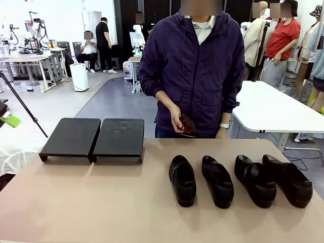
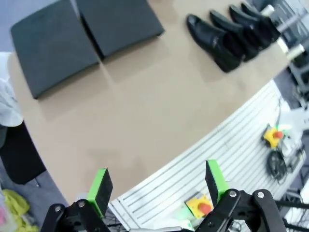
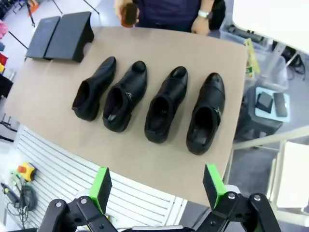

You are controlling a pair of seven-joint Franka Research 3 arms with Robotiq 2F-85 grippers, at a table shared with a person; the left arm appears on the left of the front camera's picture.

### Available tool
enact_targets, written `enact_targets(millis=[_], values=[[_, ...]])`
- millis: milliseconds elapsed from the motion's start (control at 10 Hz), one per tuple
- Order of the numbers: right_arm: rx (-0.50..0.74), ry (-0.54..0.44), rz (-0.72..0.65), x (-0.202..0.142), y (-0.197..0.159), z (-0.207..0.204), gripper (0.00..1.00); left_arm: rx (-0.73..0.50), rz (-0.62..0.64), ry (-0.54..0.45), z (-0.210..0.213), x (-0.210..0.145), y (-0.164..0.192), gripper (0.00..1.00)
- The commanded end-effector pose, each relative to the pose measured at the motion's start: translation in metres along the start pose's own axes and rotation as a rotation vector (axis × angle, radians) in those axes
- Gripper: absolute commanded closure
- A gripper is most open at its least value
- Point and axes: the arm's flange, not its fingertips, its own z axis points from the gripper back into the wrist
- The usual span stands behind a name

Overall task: Organize the shoes by placing them on the stand.
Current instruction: Pick up one Shoe and place it in the middle of the table.

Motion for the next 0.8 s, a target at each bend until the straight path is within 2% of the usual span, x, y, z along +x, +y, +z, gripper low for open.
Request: enact_targets(millis=[0, 700], values=[[0.018, -0.005, -0.007, 0.0008, -0.0030, -0.0004, 0.00, -0.032, -0.051, 0.047, -0.0023, 0.0097, -0.0102, 0.00], [0.018, -0.005, -0.007, 0.0008, -0.0030, -0.0004, 0.00, -0.032, -0.051, 0.047, -0.0023, 0.0097, -0.0102, 0.00]])
